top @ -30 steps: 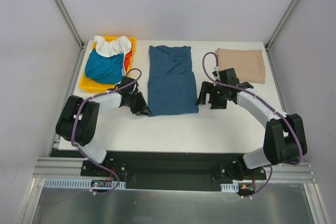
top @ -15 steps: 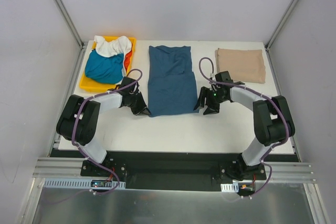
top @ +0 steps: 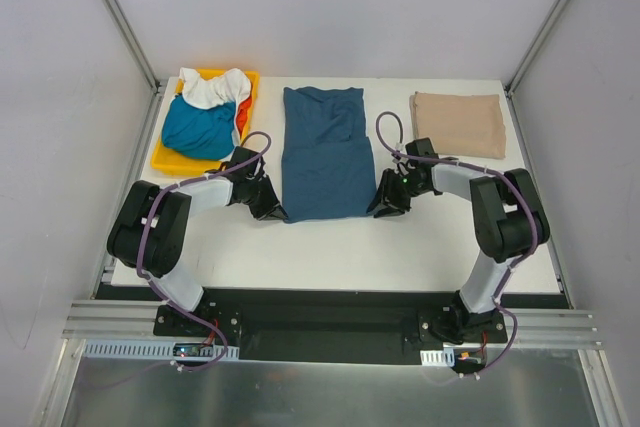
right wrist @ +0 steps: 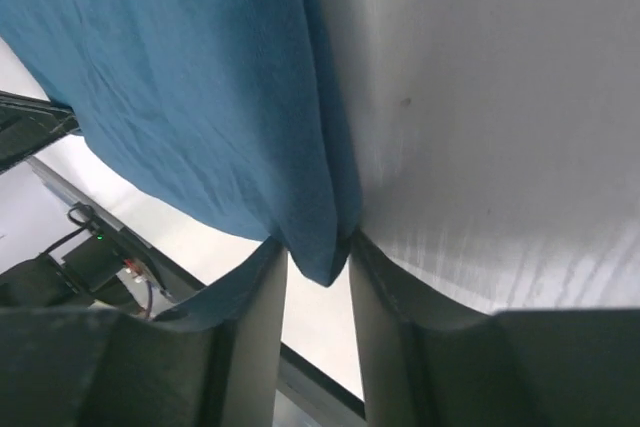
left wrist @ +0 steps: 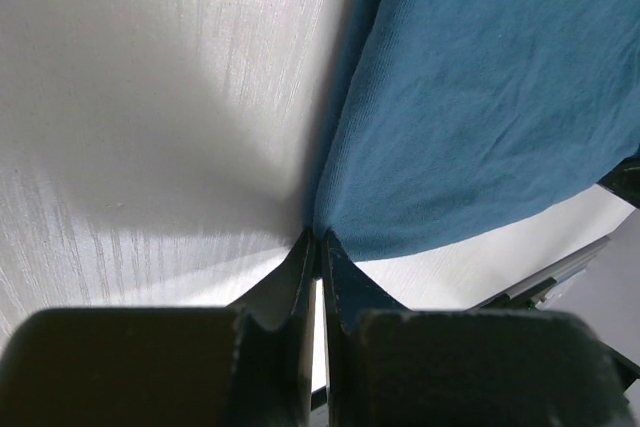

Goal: Fold and stack the t-shirts
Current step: Fold the tshirt

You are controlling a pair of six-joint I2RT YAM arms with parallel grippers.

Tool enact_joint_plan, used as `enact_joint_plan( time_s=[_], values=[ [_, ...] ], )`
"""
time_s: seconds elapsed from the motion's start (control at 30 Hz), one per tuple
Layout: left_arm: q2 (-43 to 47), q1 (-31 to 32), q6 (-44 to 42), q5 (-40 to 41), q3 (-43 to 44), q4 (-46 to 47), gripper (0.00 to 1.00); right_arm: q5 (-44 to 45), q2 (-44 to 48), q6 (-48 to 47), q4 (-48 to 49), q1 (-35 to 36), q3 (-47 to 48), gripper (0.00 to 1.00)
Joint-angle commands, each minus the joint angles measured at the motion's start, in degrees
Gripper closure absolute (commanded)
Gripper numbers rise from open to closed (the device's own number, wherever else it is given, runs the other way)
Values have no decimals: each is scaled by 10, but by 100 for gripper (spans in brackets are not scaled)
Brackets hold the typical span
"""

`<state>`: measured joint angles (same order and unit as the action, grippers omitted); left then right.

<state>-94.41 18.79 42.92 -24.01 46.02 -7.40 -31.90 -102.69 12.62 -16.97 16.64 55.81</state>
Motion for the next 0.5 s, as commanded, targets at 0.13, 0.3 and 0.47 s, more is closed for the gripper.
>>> enact_joint_plan(
  time_s=[0.13,0.3,0.47],
  values=[
    [16,5,3,12,-19,-9,100,3,-23,1,35,-4,-11,93],
    [44,5,6,-9,-47,-11,100,-38,21,-9,33,-4,-44,99],
    [127,18,21,-33,-100,-23,100,-77,109,-2,-1,8,-111,99]
  ],
)
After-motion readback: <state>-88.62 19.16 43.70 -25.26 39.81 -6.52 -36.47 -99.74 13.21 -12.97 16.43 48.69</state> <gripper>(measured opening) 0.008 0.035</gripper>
